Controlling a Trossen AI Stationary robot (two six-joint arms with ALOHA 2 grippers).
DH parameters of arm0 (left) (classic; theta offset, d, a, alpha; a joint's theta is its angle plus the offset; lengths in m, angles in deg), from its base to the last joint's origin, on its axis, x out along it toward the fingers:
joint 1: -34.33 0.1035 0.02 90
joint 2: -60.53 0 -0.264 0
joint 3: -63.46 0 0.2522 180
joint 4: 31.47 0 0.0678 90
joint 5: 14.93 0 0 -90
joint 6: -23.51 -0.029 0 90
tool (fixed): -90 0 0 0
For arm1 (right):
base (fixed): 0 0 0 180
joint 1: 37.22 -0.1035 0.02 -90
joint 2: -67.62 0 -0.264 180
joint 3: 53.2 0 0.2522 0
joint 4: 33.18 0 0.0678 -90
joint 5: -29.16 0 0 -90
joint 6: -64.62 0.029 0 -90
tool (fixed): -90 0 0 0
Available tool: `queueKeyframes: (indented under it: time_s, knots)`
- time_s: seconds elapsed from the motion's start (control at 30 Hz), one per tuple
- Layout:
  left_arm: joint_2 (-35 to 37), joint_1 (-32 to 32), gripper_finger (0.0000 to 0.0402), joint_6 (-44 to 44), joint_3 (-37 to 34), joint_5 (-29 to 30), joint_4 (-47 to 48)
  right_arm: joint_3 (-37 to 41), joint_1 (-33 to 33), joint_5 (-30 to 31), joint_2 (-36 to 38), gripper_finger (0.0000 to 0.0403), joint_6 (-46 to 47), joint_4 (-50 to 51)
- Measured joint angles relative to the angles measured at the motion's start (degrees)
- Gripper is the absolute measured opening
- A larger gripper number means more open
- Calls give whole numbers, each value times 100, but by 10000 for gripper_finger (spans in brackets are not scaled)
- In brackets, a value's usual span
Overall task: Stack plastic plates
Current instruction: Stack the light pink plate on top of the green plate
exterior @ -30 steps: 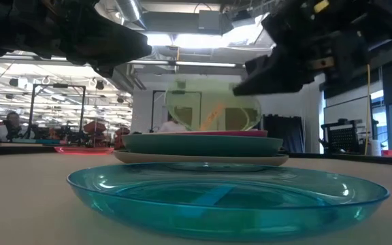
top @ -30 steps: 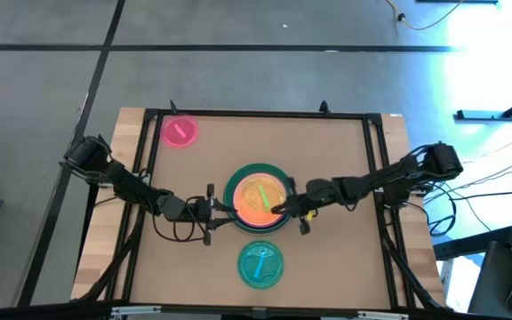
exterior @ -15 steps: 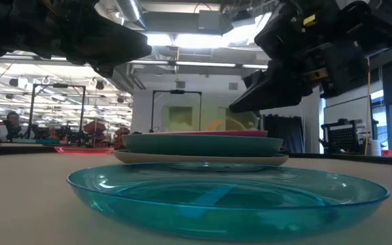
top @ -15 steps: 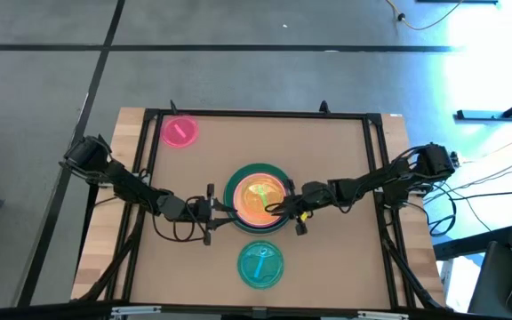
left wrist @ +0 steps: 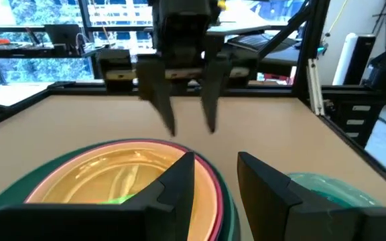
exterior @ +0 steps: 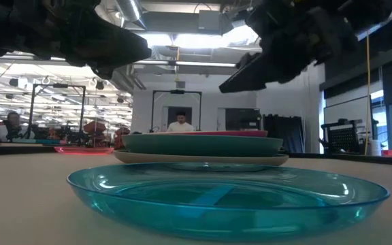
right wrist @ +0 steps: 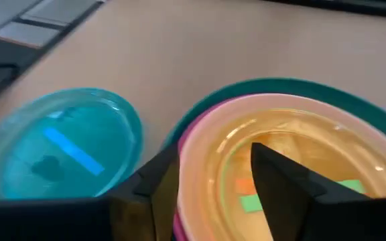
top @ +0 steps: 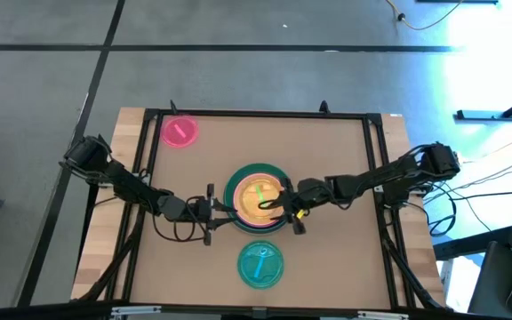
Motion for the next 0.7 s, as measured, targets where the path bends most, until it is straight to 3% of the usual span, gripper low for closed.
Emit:
queueKeyframes:
  time_s: [0.17, 0.27, 0.37, 0.47, 0.57, 0.7]
  knots:
    - [162, 4, 107, 7, 3, 328, 421, 96, -422, 15, -8, 177, 66, -236]
    - [558, 66, 107, 135, 170, 461, 1335, 265, -810, 388, -123, 177, 62, -684]
    - [1068, 204, 107, 323, 566, 597, 2903, 323, -1131, 798, -229, 177, 33, -916]
    - [1465, 460, 107, 684, 1168, 709, 5086, 323, -1312, 1148, -289, 177, 14, -948]
    - [1539, 821, 107, 1166, 1803, 822, 7175, 330, -1333, 1216, -301, 177, 14, -932]
    - [1479, 1469, 107, 1612, 2407, 817, 9075, 330, -1312, 1312, -300, 177, 14, -946]
